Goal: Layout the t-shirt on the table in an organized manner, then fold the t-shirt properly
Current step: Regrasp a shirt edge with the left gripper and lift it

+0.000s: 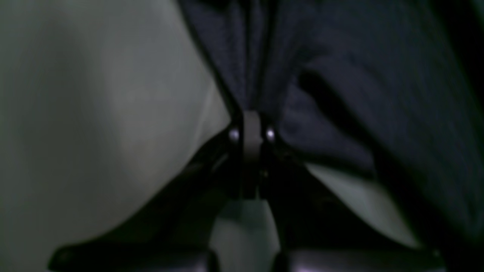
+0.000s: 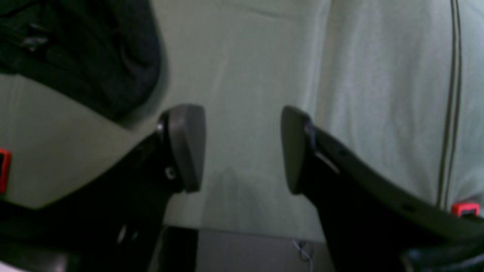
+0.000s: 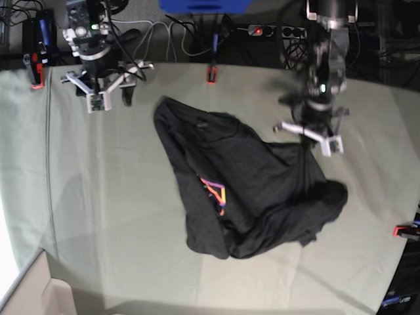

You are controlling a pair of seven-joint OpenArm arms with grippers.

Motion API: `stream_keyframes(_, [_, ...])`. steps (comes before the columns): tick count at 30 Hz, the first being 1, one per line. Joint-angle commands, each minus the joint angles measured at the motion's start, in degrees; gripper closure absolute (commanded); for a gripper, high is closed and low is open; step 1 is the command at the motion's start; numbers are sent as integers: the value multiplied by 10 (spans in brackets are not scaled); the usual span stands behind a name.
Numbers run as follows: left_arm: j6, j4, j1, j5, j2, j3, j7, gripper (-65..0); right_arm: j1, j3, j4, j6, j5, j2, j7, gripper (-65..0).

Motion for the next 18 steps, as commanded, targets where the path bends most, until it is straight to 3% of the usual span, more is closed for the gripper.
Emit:
stream_keyframes(1, [-6,44,23,1,0,0,-17,-3,-3,1,9,2,-1,2,13,-325])
stream_keyframes(9, [-6,245,199,1,12,0,-18,-3,-4,1,10,2,-1,3,13,-325])
stream_keyframes(18, [-8,234,266,1,6,0,-19,-3,-3,1,10,2,-1,3,14,-325])
